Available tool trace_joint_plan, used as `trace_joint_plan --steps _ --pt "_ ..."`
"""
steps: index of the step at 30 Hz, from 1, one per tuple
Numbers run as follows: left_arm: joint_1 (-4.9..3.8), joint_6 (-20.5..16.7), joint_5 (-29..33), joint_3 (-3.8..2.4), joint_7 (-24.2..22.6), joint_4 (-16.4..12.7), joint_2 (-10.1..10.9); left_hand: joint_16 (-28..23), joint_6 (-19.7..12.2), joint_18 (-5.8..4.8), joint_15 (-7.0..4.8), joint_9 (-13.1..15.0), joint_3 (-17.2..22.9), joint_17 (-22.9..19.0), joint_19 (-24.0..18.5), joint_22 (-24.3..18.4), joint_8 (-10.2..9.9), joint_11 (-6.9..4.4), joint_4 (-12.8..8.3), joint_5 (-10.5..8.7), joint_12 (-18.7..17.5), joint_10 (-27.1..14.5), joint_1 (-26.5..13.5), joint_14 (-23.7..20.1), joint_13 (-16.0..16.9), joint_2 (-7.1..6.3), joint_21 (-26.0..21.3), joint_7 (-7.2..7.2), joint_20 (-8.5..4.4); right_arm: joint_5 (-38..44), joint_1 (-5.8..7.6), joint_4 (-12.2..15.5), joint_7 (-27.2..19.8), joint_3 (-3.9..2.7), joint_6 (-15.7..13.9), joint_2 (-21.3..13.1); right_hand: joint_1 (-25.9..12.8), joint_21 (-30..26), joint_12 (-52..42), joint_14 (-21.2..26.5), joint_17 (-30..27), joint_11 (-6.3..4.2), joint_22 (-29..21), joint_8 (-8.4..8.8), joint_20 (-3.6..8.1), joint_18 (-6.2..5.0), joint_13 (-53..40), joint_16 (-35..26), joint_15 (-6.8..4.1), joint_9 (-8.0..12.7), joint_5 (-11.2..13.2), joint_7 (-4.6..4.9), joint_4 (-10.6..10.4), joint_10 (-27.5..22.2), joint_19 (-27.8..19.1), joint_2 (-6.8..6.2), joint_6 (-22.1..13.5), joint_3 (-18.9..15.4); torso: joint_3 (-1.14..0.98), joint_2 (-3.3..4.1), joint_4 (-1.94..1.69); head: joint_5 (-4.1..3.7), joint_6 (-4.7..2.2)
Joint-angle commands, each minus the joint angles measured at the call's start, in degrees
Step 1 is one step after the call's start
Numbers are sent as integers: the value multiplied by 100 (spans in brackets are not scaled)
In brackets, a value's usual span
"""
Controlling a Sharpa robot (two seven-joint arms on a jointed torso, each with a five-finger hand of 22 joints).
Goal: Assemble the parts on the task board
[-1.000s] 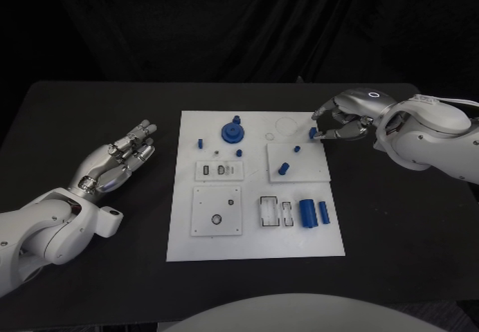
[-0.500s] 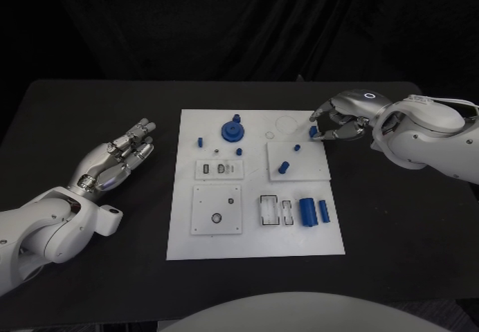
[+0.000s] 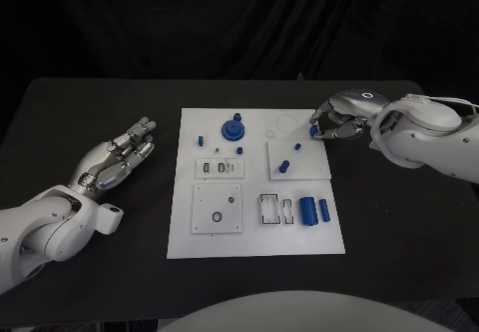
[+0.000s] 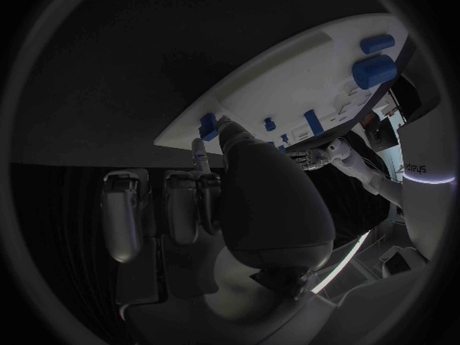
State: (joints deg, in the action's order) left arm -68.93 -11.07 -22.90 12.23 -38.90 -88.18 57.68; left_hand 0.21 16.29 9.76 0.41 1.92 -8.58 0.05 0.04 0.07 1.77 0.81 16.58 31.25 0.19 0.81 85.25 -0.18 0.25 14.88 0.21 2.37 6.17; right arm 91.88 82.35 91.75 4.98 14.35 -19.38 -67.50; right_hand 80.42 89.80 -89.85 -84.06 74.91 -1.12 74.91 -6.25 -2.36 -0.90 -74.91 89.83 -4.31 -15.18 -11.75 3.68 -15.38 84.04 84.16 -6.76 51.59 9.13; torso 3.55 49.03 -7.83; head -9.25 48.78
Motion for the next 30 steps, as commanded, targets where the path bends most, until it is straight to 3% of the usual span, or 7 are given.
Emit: trace_joint_plan --steps 1,4,13,21,26,30 --pt "-7 66 36 -4 -918 -5 -4 -21 0 7 39 5 27 -5 -4 -7 16 54 -20 37 3 5 61 18 -2 12 -21 32 45 16 -18 -16 119 -2 51 13 75 20 -15 -594 1509 -22 1509 -96 35 90 -1509 17 -21 -75 -121 -5 52 596 584 23 143 1 1 -2 -2 -2 8" --pt "-7 71 36 -4 -912 -2 -6 -21 0 7 39 5 27 -5 -4 -7 16 54 -20 37 3 5 61 18 -2 12 -21 32 45 16 -22 -21 127 -2 45 25 91 20 -15 -594 1509 -31 1509 -223 40 90 -1509 17 -28 -191 -170 -16 93 596 584 46 287 -20 4 -4 -2 -1 19" --pt "-6 76 36 -4 -897 3 -5 -21 -4 7 42 4 34 -5 -4 -7 15 57 -21 28 2 3 78 18 -2 10 -21 36 47 16 -28 -35 149 -2 20 42 87 20 -15 -594 1509 -34 1509 -326 44 90 -1509 17 -31 -295 -177 -20 118 596 584 78 365 -40 3 -6 0 5 33" --pt "-6 85 36 -4 -899 8 -3 -21 -3 7 44 4 37 -5 -4 -7 15 58 -21 25 2 3 84 18 -2 7 -21 38 48 16 -30 -29 130 -2 -86 51 134 20 -15 -594 1509 -52 1509 -591 59 90 -1509 17 -43 -633 -457 -35 249 596 584 174 441 -56 1 -1 -2 9 46" --pt "-5 92 36 -4 -914 36 -2 -21 -3 6 47 4 39 -5 -4 -7 15 61 -21 17 2 3 97 18 -2 -3 -21 40 51 16 -30 -20 47 -3 -278 66 169 20 -15 -594 1509 -51 1509 -725 63 90 -1509 17 -47 -835 -733 -36 331 596 584 215 425 -41 1 -2 1 14 10" --pt "-5 110 36 -4 -946 91 -14 -21 -2 6 49 5 30 -5 -4 -7 15 62 0 -12 3 4 89 18 -2 -16 -21 41 56 16 -29 11 -35 -5 -454 84 193 20 -15 -594 1509 -52 1509 -802 62 90 -1509 17 -48 -947 -896 -37 379 596 584 240 440 -15 1 1 0 10 -60"
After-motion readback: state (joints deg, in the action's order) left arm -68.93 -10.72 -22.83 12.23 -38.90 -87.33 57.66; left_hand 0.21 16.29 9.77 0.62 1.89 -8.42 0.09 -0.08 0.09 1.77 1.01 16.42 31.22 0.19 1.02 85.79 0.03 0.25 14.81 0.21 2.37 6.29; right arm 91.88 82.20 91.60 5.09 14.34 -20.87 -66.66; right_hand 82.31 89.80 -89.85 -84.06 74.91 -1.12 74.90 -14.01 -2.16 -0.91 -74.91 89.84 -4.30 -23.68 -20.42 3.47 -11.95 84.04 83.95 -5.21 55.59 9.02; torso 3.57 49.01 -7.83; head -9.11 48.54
